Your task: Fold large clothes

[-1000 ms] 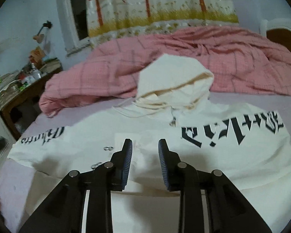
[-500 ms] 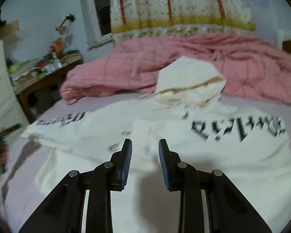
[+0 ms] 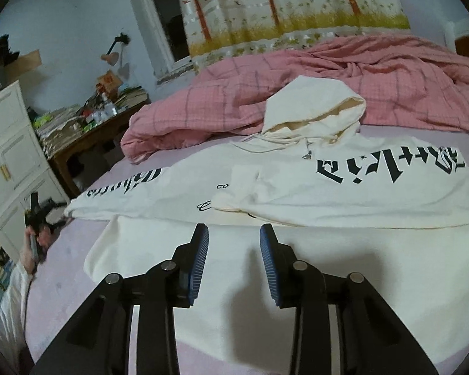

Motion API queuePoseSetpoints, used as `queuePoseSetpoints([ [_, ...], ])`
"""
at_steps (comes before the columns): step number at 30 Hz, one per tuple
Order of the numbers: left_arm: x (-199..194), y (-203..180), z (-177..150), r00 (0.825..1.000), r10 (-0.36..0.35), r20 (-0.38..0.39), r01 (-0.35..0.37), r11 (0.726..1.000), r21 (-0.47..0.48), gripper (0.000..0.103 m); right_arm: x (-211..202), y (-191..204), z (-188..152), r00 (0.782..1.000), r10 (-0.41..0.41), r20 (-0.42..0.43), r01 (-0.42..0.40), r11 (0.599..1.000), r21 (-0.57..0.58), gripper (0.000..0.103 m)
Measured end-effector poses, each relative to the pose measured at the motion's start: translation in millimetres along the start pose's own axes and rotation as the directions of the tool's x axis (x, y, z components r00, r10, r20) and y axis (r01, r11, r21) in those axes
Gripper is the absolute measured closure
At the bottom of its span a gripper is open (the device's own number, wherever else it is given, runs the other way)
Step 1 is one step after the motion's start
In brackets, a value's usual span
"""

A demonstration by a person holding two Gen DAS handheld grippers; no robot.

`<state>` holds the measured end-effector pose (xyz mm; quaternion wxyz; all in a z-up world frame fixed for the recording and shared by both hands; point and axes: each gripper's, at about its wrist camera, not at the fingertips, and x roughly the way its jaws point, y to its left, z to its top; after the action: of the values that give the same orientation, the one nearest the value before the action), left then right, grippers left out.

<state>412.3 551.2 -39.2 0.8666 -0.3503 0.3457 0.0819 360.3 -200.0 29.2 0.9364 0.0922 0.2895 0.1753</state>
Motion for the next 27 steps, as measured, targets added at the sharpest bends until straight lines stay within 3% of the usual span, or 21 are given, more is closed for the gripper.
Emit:
queuePoseSetpoints([
  [2, 11, -8, 4, 0.997, 0.070, 0.010, -0.070, 0.997, 0.031, 0.016, -1, 3, -3, 1.000, 0.013, -0.002, -0.013, 1.000, -0.016, 0.067],
  [3, 15, -14, 5, 0.993, 0.117, 0.027, -0.118, 0.991, 0.062, 0.024, -1, 4, -3, 1.000, 0.018, -0.004, -0.018, 1.000, -0.022, 0.067],
  [5, 22, -18, 8, 0.970, 0.238, 0.054, -0.243, 0.962, 0.125, 0.049, -2, 5, -5, 1.000, 0.025, -0.002, -0.025, 0.999, -0.032, 0.067],
  [6, 25, -24, 6, 0.939, 0.335, 0.080, -0.343, 0.928, 0.144, 0.070, -2, 5, -5, 1.000, 0.027, -0.001, -0.027, 0.999, -0.037, 0.067],
  [7, 25, -30, 4, 0.926, 0.361, 0.108, -0.374, 0.913, 0.161, 0.084, -1, 5, -5, 1.000, 0.024, 0.004, -0.024, 0.999, -0.042, 0.067],
  [8, 23, -35, 2, 0.929, 0.348, 0.128, -0.367, 0.912, 0.185, 0.089, 0, 4, -6, 1.000, 0.021, 0.008, -0.021, 0.999, -0.041, 0.067],
  [10, 13, -57, -7, 0.905, 0.368, 0.213, -0.415, 0.875, 0.251, 0.090, 8, 1, -7, 1.000, 0.003, 0.008, -0.003, 1.000, -0.024, 0.067],
  [12, 2, -82, -13, 0.898, 0.352, 0.265, -0.424, 0.853, 0.305, 0.090, 18, -1, -7, 0.997, -0.081, 0.019, 0.081, 0.997, 0.005, 0.067],
  [13, -4, -95, -15, 0.901, 0.329, 0.281, -0.411, 0.856, 0.314, 0.090, 22, -1, -7, 0.991, -0.129, 0.022, 0.129, 0.992, 0.009, 0.067],
  [16, -19, -145, -24, 0.935, 0.210, 0.285, -0.301, 0.896, 0.327, 0.090, 33, -1, -5, 0.979, -0.205, 0.005, 0.205, 0.978, -0.021, 0.067],
  [21, -31, -264, -61, 0.963, 0.078, 0.256, -0.188, 0.877, 0.442, 0.090, 21, -14, 0, 0.955, -0.294, 0.036, 0.294, 0.955, -0.021, 0.067],
  [22, -33, -287, -69, 0.970, 0.032, 0.242, -0.142, 0.881, 0.451, 0.090, 16, -17, 1, 0.937, -0.343, 0.062, 0.345, 0.937, -0.043, 0.067],
  [24, -45, -335, -91, 0.973, -0.038, 0.228, -0.082, 0.865, 0.495, 0.090, 10, -20, 2, 0.871, -0.474, 0.132, 0.487, 0.868, -0.096, 0.066],
  [25, -52, -359, -102, 0.971, -0.060, 0.232, -0.072, 0.850, 0.522, 0.090, 6, -24, 2, 0.804, -0.569, 0.171, 0.590, 0.799, -0.114, 0.066],
  [26, -60, -382, -115, 0.968, -0.087, 0.237, -0.060, 0.832, 0.552, 0.090, 2, -30, 4, 0.789, -0.589, 0.174, 0.610, 0.784, -0.114, 0.065],
  [27, -65, -404, -128, 0.965, -0.118, 0.234, -0.040, 0.816, 0.576, 0.090, -3, -38, 7, 0.805, -0.570, 0.163, 0.588, 0.803, -0.098, 0.065],
])
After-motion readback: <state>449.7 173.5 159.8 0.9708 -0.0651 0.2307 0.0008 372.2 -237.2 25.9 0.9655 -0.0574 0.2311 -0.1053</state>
